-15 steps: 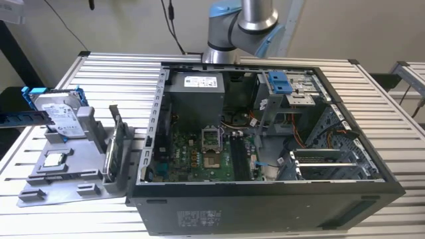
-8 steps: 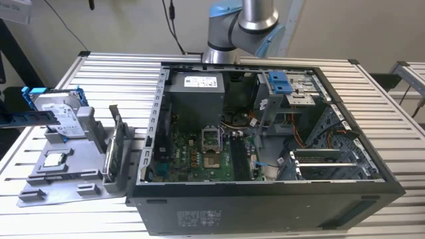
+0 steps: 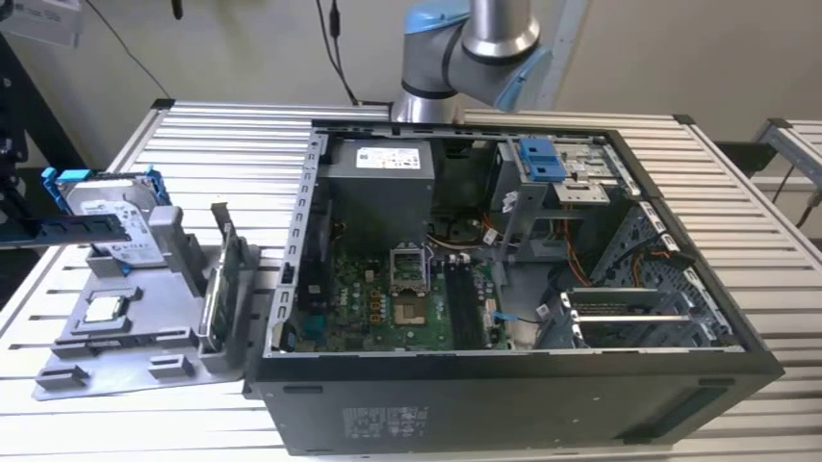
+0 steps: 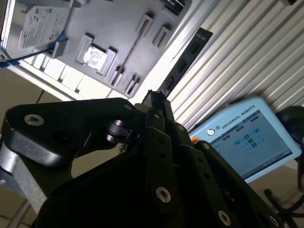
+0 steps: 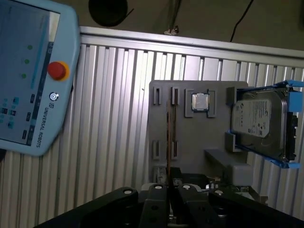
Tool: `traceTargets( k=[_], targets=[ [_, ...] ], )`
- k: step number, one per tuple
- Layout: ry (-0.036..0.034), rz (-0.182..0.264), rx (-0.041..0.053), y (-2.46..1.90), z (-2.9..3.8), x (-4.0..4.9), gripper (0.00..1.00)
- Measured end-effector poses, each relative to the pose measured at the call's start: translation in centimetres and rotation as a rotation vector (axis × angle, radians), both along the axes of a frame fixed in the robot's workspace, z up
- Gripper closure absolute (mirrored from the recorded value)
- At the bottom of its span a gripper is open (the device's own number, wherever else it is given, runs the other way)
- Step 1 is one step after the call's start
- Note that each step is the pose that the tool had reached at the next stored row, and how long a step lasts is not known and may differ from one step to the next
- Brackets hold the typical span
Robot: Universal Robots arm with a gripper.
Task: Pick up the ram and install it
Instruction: 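Pick up the ram and move it above insertion slot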
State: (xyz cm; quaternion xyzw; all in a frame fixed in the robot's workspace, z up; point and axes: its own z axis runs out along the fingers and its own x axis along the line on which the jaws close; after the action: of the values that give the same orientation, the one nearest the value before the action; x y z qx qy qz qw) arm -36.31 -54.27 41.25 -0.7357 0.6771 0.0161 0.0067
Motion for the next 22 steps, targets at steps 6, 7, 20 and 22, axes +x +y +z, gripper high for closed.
traceTargets(
  k=[6, 7, 20, 22],
  targets=[
    [-0.0001, 0.0, 0.0001, 0.0, 0.0, 1.01, 0.85],
    [0.0, 0.0, 0.0, 0.0, 0.0, 1.17, 0.85],
    [0.0, 0.0, 0.0001, 0.0, 0.0, 3.32, 0.85],
    [0.0, 0.0, 0.0, 0.0, 0.0, 3.62, 0.85]
  ],
)
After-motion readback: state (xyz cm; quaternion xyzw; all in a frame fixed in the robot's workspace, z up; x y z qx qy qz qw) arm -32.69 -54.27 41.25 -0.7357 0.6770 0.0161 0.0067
